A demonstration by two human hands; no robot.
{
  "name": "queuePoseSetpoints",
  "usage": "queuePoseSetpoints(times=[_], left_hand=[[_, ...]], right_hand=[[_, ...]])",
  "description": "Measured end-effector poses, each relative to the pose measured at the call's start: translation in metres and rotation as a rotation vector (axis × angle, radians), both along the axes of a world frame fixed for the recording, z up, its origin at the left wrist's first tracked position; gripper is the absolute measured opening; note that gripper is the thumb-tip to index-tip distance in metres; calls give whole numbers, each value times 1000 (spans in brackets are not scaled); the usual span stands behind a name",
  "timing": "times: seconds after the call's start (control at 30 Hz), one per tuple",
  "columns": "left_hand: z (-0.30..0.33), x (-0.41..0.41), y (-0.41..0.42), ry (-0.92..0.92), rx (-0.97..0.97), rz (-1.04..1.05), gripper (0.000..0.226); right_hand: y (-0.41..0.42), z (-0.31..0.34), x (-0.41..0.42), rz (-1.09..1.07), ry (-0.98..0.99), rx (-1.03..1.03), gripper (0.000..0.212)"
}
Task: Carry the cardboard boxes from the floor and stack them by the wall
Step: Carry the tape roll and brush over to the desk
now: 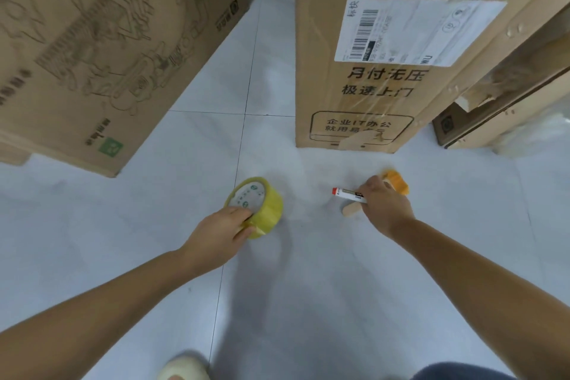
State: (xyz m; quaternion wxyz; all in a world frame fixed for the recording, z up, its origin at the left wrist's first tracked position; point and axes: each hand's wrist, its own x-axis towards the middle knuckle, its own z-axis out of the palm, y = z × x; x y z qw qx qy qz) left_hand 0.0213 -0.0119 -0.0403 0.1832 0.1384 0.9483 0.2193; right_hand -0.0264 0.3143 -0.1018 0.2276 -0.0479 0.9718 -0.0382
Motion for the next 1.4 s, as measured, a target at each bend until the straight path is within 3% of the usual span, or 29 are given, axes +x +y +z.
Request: queuePoseSetpoints(times=[0.53,0.63,0.73,0.8,0.9,1.07,1.2,1.4], left_hand=[[-4,5,9,-76,52,40,24],[-5,5,9,-76,58,33,22],[1,4,12,-83,82,82,19],[15,8,21,-103,125,186,16],[59,28,37,-203,188,283,17],[163,45,42,-284,195,206,14],[273,64,35,-318,171,250,15],[465,94,30,-342,186,321,18]], right_hand=[[20,6,22,2,-73,30,31],[25,9,26,-89,-93,-3,30],[25,22,24,-199,-75,-99,16],[22,45,31,-360,-105,-217,22],[23,100,55,-555,-177,-350,31],[27,217,78,-696,-234,-482,24],[13,321,95,-804,-287,-635,18],[-9,508,103,-782,-349,-732,20]])
